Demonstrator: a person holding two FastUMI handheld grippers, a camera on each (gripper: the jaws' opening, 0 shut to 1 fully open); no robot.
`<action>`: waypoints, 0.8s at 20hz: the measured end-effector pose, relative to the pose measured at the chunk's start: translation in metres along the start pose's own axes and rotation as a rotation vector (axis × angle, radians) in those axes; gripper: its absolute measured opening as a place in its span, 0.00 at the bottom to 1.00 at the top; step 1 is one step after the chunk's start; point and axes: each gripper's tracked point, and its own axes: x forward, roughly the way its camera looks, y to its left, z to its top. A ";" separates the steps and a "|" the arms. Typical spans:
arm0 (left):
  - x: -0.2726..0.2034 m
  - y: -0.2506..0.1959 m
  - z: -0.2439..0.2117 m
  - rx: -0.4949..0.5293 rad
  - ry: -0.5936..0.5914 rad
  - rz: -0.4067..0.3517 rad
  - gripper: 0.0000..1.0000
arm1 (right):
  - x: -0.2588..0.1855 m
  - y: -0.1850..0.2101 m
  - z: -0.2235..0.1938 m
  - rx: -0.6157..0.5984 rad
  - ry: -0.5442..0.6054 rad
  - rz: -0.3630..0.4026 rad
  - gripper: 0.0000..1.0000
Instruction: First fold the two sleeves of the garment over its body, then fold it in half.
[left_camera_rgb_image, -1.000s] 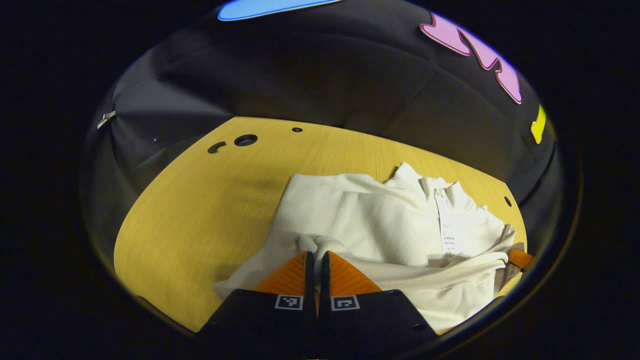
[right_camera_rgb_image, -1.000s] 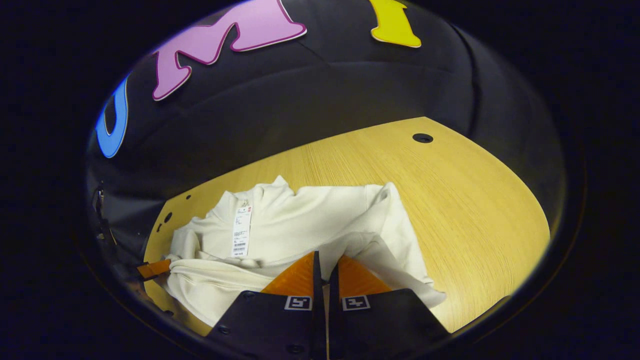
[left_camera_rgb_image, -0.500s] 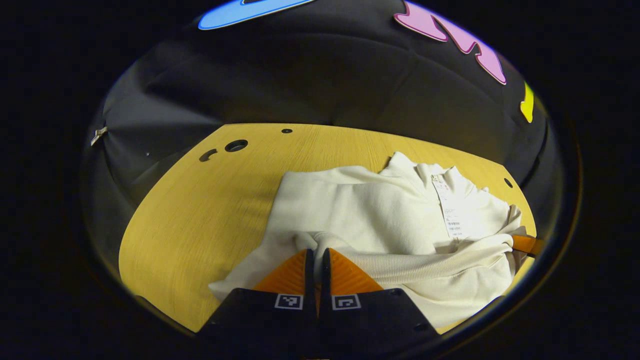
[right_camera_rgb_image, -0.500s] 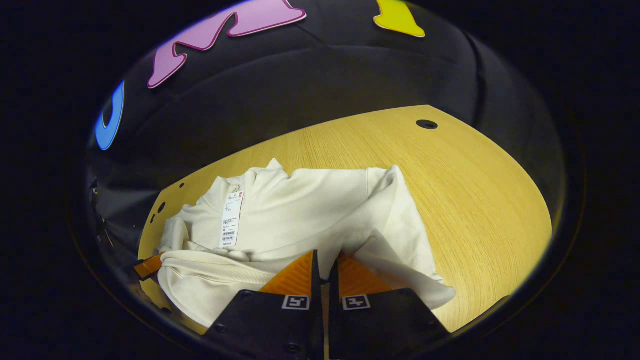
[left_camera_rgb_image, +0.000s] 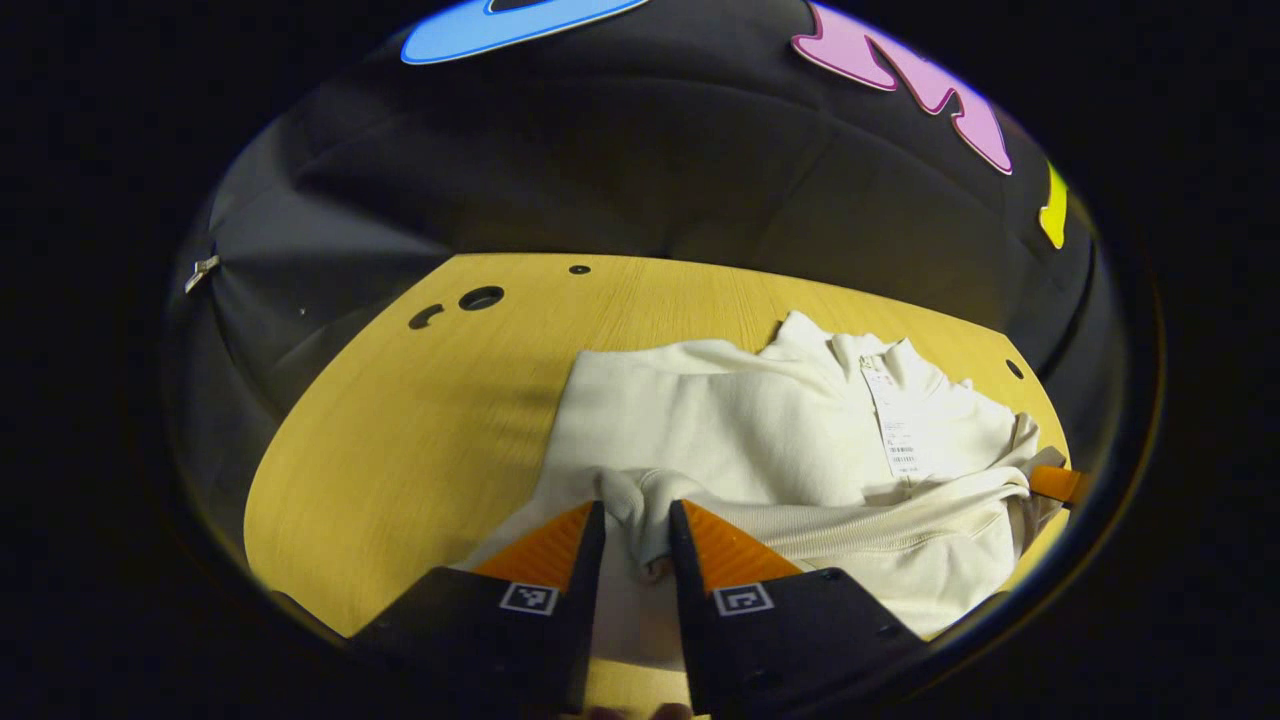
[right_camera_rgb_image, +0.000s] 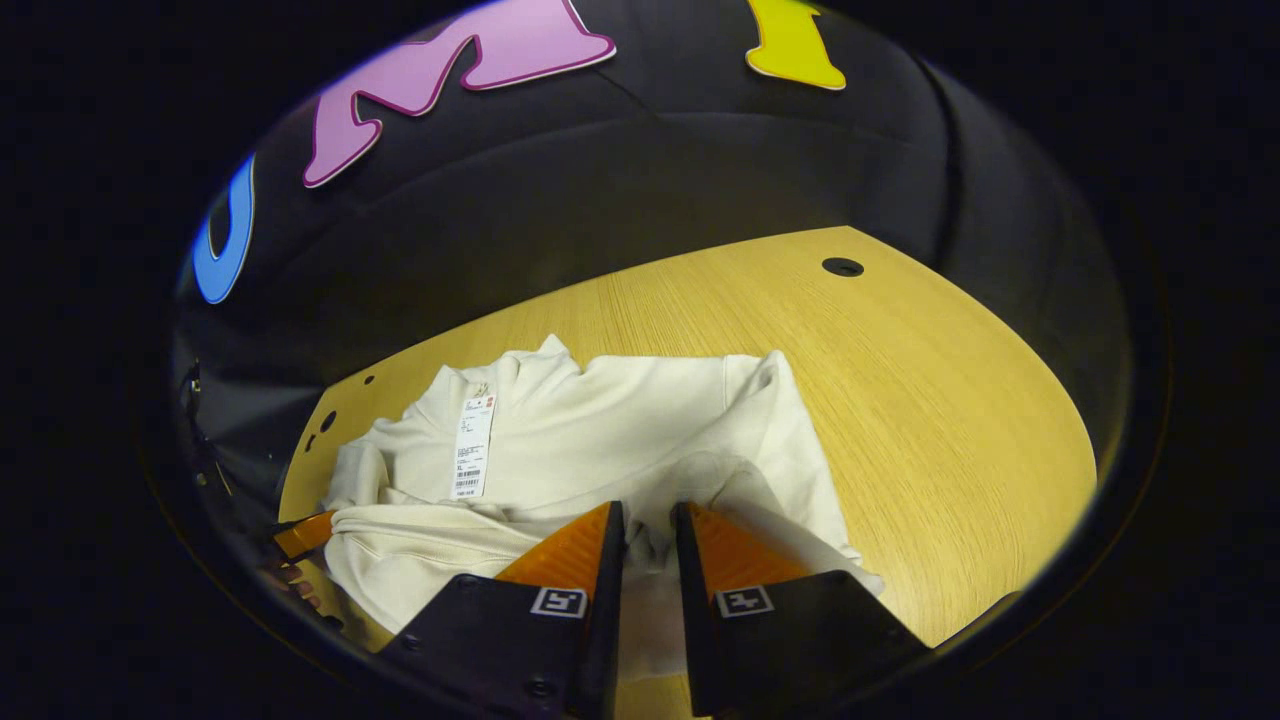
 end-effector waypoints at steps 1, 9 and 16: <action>-0.005 0.001 0.005 0.007 -0.019 0.002 0.46 | -0.004 -0.001 0.002 -0.004 -0.007 -0.001 0.39; -0.057 0.006 0.034 0.045 -0.132 0.002 0.63 | -0.050 -0.011 0.024 -0.011 -0.063 0.004 0.47; -0.124 -0.003 0.043 0.083 -0.217 -0.039 0.63 | -0.109 -0.001 0.039 -0.038 -0.132 0.046 0.60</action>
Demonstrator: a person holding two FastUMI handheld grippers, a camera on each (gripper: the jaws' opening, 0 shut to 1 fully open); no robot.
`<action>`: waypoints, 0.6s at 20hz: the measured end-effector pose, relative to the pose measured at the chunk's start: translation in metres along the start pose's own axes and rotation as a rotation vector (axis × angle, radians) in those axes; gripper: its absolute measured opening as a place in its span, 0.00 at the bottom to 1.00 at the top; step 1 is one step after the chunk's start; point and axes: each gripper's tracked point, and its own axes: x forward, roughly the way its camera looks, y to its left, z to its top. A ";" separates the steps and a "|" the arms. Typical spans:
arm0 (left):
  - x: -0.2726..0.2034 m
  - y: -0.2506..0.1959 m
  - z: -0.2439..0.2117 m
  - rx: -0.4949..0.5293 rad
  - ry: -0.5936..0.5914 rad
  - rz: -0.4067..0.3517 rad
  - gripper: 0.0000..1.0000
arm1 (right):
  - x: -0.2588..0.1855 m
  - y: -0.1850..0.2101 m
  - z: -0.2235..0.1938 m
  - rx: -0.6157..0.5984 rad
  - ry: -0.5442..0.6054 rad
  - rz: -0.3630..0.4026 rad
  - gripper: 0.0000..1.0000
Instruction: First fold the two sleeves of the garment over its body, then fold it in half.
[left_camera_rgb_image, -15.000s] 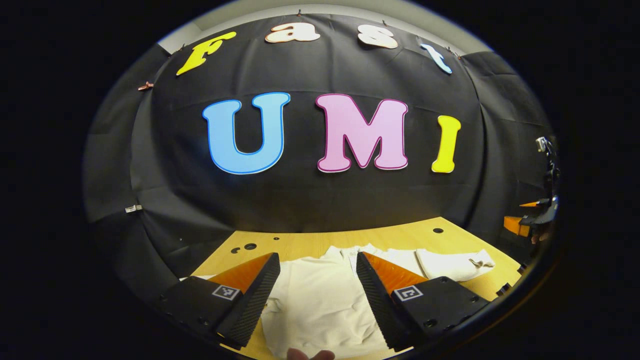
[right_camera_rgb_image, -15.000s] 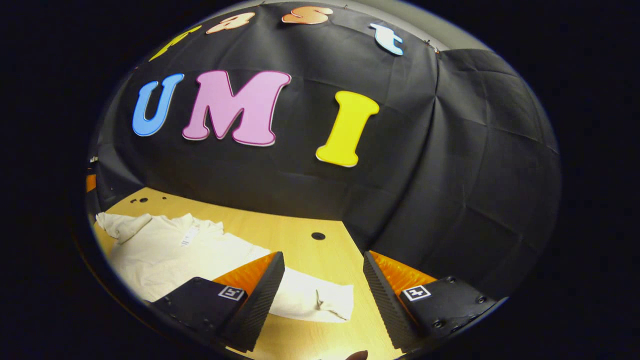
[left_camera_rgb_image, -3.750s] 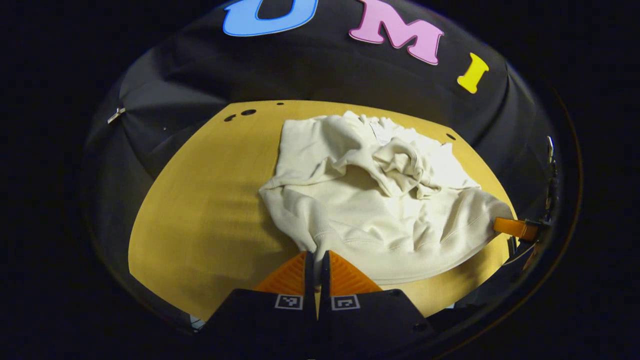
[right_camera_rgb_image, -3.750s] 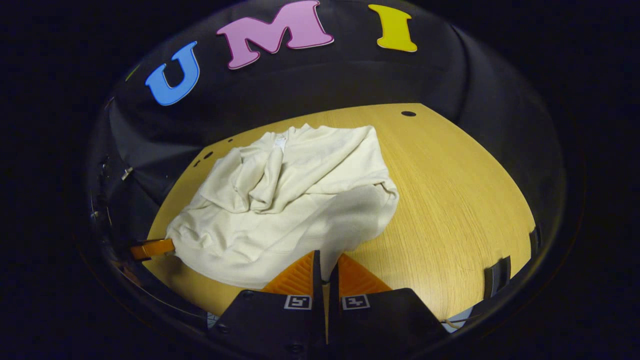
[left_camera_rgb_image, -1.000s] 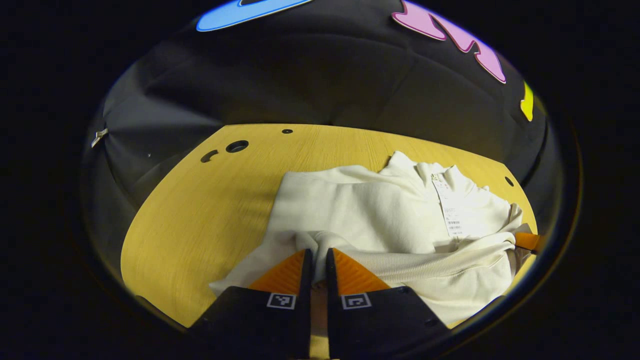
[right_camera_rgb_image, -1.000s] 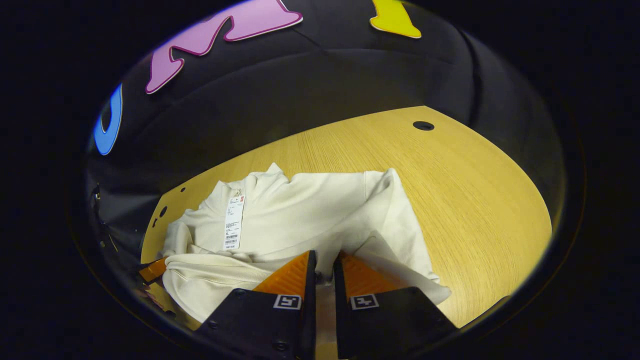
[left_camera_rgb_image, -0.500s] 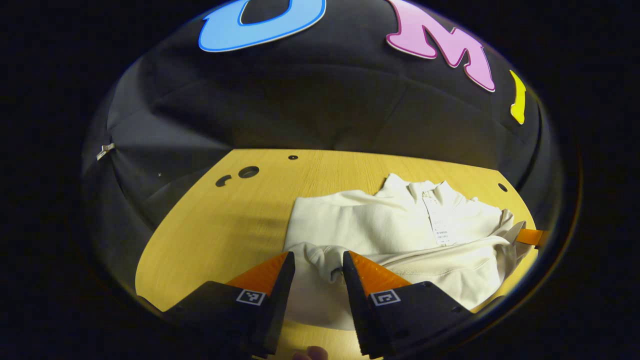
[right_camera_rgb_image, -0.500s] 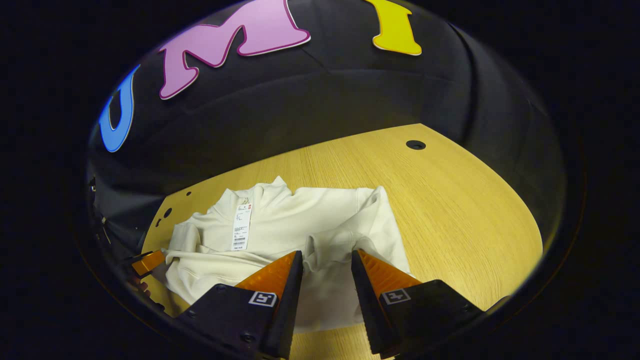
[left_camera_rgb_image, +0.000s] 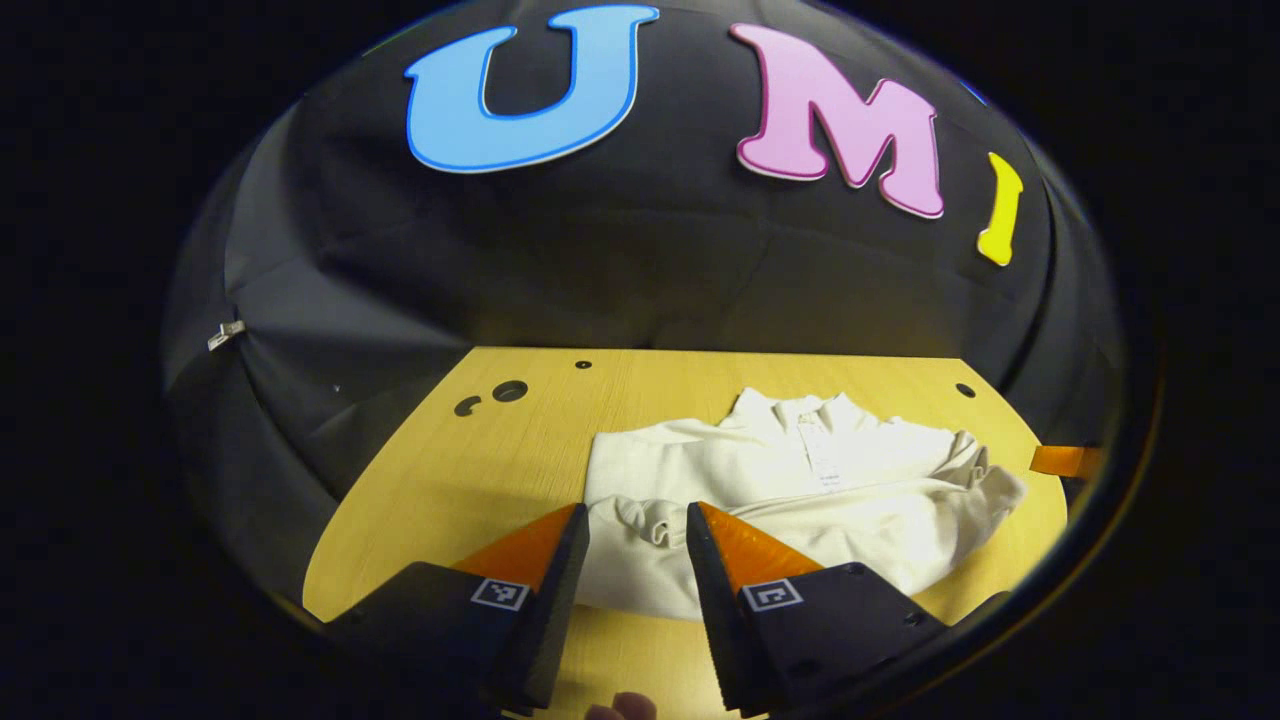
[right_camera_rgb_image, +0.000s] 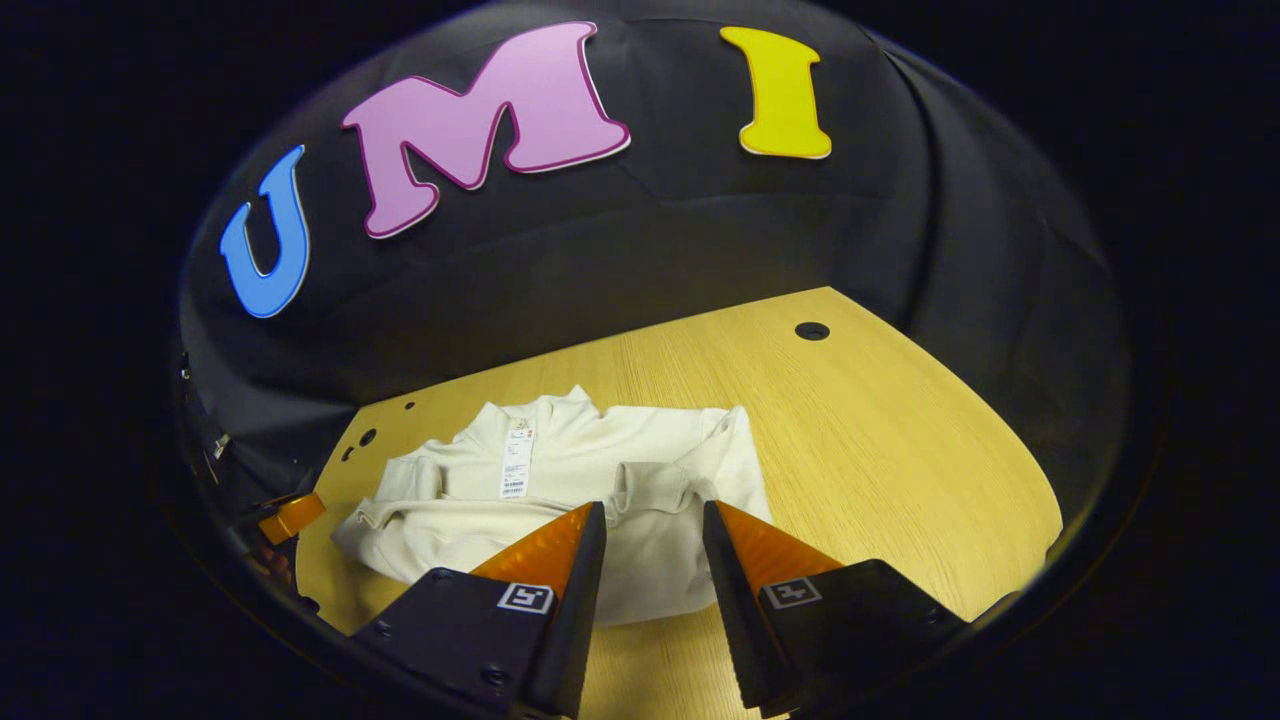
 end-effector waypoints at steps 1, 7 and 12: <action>-0.009 -0.003 0.003 0.009 -0.010 -0.010 0.63 | -0.009 0.004 0.002 -0.012 -0.005 0.012 0.61; -0.060 -0.022 0.008 0.036 -0.047 -0.061 0.63 | -0.055 0.028 0.006 -0.053 -0.041 0.088 0.60; -0.092 -0.041 0.002 0.030 -0.054 -0.108 0.63 | -0.084 0.044 -0.006 -0.123 -0.037 0.149 0.60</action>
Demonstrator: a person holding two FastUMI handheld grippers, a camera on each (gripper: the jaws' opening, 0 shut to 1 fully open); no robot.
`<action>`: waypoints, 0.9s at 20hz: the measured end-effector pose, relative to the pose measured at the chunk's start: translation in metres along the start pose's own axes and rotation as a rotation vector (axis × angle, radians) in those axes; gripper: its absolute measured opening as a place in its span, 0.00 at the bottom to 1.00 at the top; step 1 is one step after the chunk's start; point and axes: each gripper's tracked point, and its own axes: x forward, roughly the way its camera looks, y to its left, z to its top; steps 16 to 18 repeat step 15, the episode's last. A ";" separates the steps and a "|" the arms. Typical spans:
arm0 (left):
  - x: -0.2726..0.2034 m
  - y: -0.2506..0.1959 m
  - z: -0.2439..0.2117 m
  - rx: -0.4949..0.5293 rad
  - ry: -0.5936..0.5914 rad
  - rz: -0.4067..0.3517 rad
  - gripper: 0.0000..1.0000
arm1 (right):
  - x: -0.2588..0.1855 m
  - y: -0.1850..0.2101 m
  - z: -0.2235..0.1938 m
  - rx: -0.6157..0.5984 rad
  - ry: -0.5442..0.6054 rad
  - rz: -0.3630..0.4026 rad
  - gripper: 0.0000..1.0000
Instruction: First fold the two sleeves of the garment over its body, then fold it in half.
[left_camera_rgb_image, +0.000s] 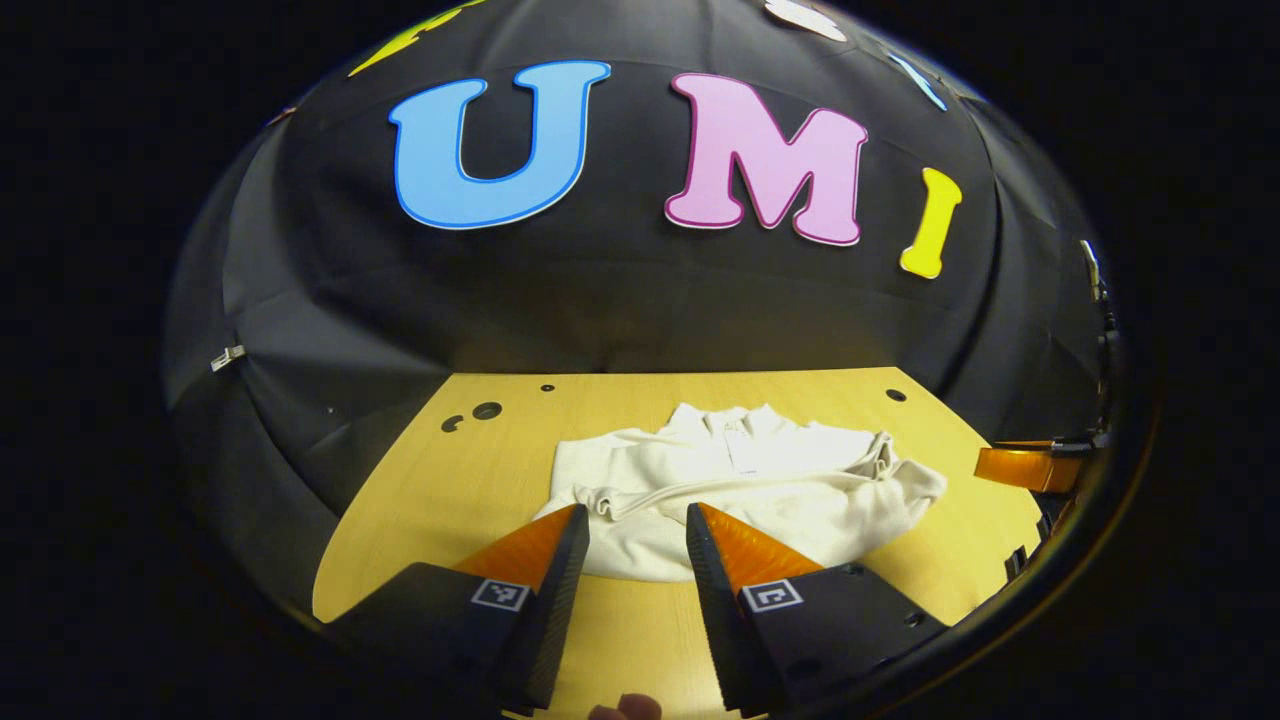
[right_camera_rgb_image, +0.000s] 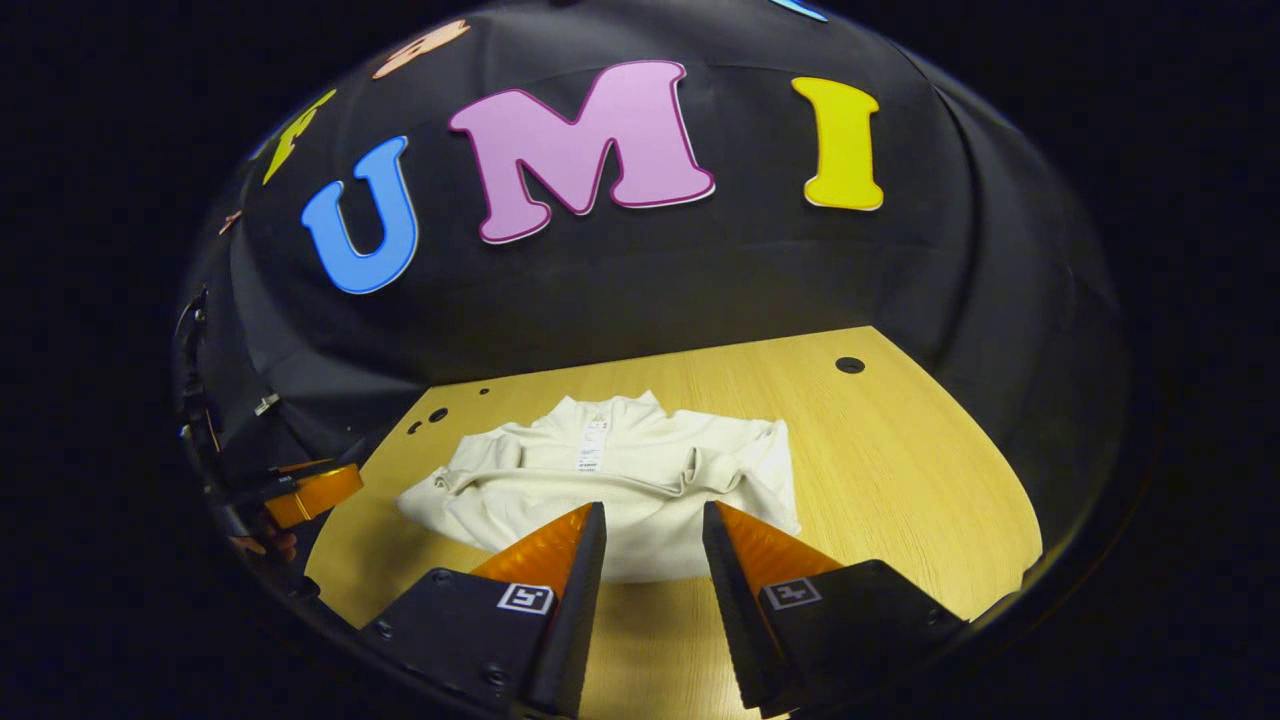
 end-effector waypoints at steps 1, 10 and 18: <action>-0.004 -0.003 -0.001 0.004 0.001 -0.005 0.63 | -0.003 0.003 0.000 -0.008 -0.004 0.008 0.60; -0.028 -0.015 -0.031 -0.025 0.063 -0.010 0.62 | -0.015 0.022 -0.026 -0.012 0.034 0.086 0.61; -0.033 -0.014 -0.040 -0.045 0.081 0.019 0.66 | -0.008 0.019 -0.043 0.041 0.089 0.079 0.61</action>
